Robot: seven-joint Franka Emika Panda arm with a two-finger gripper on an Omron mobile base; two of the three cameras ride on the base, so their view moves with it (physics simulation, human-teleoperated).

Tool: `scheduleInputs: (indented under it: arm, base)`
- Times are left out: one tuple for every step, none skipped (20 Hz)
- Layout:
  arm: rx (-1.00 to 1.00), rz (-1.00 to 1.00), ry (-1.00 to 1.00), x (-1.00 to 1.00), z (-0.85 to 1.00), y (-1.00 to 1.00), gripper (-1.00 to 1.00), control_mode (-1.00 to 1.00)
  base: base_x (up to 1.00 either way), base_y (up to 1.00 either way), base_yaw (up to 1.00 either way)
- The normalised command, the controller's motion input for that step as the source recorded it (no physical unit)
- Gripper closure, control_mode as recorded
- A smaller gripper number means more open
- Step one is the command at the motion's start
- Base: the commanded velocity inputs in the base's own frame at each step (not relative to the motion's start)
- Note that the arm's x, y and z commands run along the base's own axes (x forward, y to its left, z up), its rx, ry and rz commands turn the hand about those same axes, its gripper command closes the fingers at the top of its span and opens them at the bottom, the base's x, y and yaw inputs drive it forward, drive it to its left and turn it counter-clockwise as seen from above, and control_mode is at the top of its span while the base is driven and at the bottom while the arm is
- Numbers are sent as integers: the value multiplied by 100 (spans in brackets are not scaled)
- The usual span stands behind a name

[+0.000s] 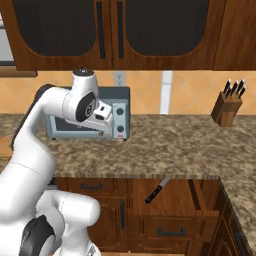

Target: Pick up the knife from the drawer and place it on the cutting board. Then place the meat from the plate to the cutting board.

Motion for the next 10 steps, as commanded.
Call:
scheduleInputs:
  arm:
    - [10, -13, 3, -51, -68, -100, -100, -100]
    - [11, -13, 0, -56, -54, -100, -100, -100]
    - [9, -11, 0, -54, -55, -100, -100, -100]
    - [7, -12, 5, -63, -41, -100, -100, -100]
    - [8, -12, 7, -64, -44, -100, -100, -100]
    - [6, -10, 6, -63, -46, -100, -100, -100]
    - [3, -11, 12, -40, -49, -100, -100, -100]
    - [0, -11, 14, -34, -51, -98, -100, -100]
    - [0, -6, 17, -21, -62, -100, -100, -100]
    - [0, -9, 21, -16, -68, -94, -100, -100]
  base:
    - [0, 0, 0]
    - [0, 0, 0]
    - [0, 0, 0]
    - [0, 0, 0]
    - [0, 0, 0]
    - [0, 0, 0]
    - [0, 0, 0]
    - [0, 0, 0]
    - [0, 0, 0]
    - [0, 0, 0]
